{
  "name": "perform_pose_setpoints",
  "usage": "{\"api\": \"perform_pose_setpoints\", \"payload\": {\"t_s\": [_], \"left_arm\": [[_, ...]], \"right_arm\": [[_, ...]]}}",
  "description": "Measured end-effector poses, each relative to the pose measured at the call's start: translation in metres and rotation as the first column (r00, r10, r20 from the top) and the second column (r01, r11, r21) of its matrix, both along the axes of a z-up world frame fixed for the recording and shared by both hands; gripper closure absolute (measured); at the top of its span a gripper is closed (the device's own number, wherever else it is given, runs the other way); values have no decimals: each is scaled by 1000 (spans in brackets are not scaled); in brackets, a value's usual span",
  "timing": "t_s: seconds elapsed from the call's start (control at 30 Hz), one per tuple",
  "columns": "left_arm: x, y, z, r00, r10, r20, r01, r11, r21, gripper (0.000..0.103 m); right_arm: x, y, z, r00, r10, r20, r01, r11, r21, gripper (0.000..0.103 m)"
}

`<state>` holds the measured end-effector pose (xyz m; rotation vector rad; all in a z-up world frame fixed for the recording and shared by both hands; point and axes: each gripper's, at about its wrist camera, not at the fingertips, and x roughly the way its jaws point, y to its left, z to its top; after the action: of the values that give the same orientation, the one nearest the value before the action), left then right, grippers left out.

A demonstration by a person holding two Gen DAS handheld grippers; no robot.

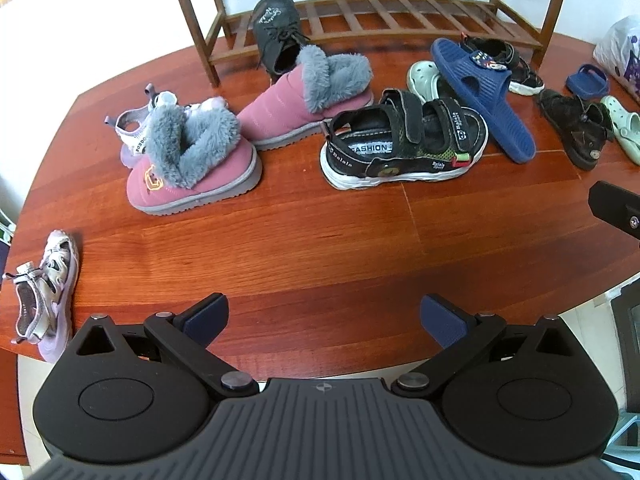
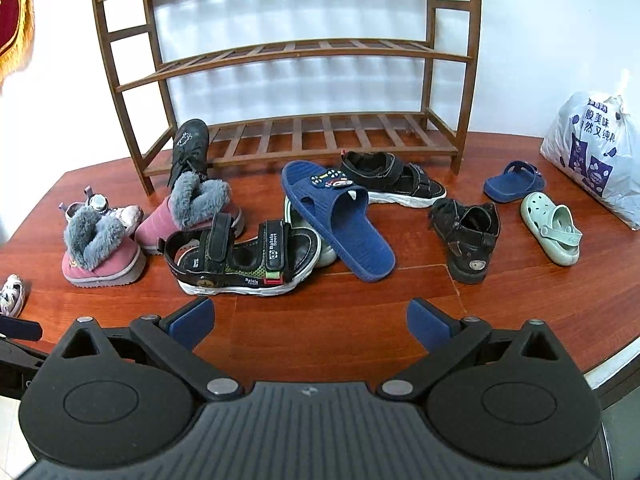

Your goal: Organize scattered shoes

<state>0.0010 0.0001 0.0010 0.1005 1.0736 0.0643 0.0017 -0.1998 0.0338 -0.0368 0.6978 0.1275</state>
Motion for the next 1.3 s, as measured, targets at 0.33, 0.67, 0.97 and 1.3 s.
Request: {"api": "perform_pose_setpoints", "payload": {"t_s": [0.33,0.67,0.97,1.3], "left_arm": [[26,12,19,1000,26,-6,-27,998,-51,0],[31,19,17,999,38,-18,-39,998,-56,0],[31,21,14,999,45,-26,-46,997,-58,0],[32,24,13,998,50,-39,-52,997,-63,0]], "right_arm": [[0,-2,0,1000,0,21,0,1000,-6,0],[3,0,-4,1000,-5,5,5,1000,-1,0],[5,1,-7,1000,-3,-13,3,1000,-2,0],[8,5,-7,999,8,-33,-8,1000,-6,0]]}}
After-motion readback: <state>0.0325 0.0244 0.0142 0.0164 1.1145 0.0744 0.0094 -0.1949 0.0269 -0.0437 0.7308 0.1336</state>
